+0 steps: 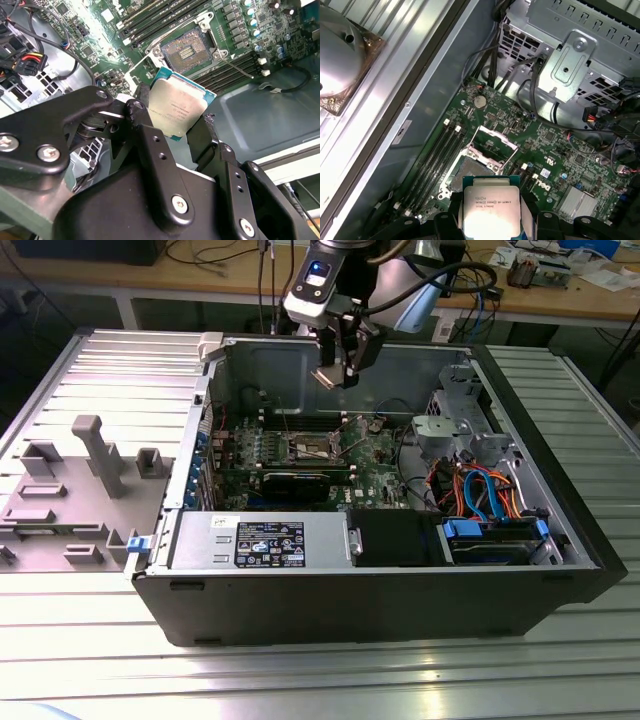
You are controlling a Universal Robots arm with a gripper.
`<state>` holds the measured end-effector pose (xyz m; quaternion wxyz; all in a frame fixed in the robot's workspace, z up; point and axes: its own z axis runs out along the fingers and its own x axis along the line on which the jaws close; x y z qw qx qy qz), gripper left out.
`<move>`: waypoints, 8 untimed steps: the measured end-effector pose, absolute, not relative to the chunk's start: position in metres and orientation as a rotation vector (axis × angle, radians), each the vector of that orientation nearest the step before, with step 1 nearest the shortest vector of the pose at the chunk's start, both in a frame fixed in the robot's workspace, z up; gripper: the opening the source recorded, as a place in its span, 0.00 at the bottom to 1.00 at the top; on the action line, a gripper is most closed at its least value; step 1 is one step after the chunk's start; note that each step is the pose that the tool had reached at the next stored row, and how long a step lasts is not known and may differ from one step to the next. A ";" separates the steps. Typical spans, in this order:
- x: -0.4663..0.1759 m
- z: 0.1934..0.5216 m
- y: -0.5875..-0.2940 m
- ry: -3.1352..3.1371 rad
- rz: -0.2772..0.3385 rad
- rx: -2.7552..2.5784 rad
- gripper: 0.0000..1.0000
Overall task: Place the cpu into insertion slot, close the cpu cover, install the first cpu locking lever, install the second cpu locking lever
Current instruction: 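Place the cpu into insertion slot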
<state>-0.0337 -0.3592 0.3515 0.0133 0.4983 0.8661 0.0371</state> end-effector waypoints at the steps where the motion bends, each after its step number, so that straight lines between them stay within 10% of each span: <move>1: -0.034 0.351 -0.359 2.697 0.116 1.554 0.54; 8: -0.034 0.351 -0.359 2.687 0.115 1.571 0.54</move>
